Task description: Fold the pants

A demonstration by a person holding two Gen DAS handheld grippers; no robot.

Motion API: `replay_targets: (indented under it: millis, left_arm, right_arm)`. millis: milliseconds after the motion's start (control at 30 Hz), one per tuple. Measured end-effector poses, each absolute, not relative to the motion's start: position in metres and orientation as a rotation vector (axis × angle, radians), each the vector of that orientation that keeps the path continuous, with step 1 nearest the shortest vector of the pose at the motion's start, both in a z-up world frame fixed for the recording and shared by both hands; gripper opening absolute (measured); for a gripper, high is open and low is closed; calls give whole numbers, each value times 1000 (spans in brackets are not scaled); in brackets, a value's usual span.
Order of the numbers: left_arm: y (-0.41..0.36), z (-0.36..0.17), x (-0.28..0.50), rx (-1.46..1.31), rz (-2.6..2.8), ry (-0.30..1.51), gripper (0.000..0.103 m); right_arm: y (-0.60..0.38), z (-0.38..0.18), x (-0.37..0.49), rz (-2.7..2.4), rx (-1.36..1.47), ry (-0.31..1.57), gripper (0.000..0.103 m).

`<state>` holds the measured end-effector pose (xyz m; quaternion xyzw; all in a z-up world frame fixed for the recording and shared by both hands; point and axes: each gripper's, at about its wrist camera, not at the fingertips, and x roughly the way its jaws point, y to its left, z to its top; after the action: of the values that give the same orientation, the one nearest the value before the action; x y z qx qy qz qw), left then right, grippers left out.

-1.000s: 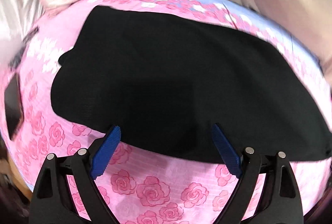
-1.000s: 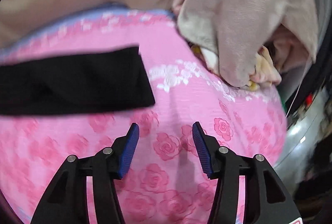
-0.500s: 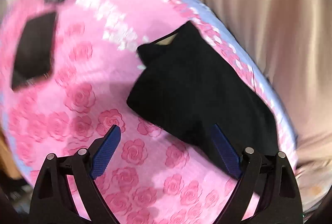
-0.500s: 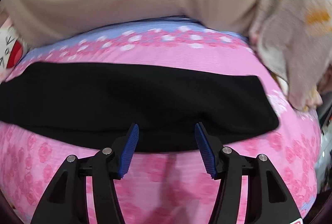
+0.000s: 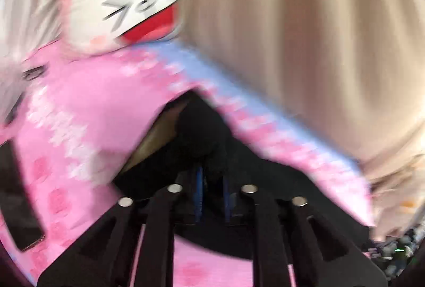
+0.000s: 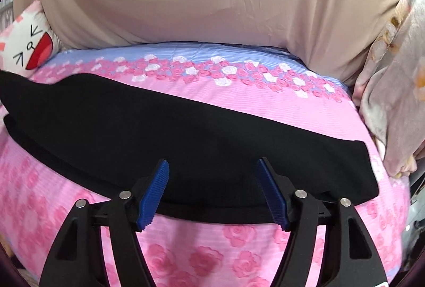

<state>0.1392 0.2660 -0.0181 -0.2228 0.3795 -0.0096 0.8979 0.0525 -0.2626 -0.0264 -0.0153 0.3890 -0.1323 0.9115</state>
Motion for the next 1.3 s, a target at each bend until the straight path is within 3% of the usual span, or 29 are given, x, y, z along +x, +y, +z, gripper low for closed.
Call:
replay_targets:
  millis: [100, 133, 433, 500, 633, 667, 967, 1167, 1233, 1267, 1300]
  left_arm:
    - [282, -93, 141, -495, 65, 986, 23]
    - [288, -98, 131, -539, 40, 934, 23]
    - [264, -44, 91, -428, 84, 795, 22]
    - [243, -32, 96, -337, 79, 769, 28]
    - [172, -26, 109, -167, 98, 724, 92]
    - [154, -26, 109, -138, 102, 712, 95]
    - [35, -52, 135, 61, 22, 801, 95]
    - [-11, -74, 138, 151, 8, 862, 95]
    - [-21, -79, 137, 181, 1, 877, 95]
    - [-27, -82, 137, 198, -1, 884, 95]
    - [-30, -84, 137, 213, -1, 890, 95]
  right_arm:
    - [-260, -36, 55, -277, -31, 826, 67]
    - [-260, -39, 56, -278, -32, 836, 67]
    - [-263, -52, 62, -281, -3, 864, 67]
    - [-267, -54, 61, -287, 14, 868, 67]
    - [-288, -51, 45, -323, 30, 840, 67]
    - [-297, -48, 40, -343, 32, 821, 67]
    - [-495, -38, -21, -660, 259, 766, 73]
    - [-568, -54, 3, -595, 332, 797, 73]
    - [-565, -62, 19, -531, 307, 814, 48]
    - [-560, -68, 31, -476, 280, 850, 8]
    - [-555, -75, 40, -465, 249, 901, 8]
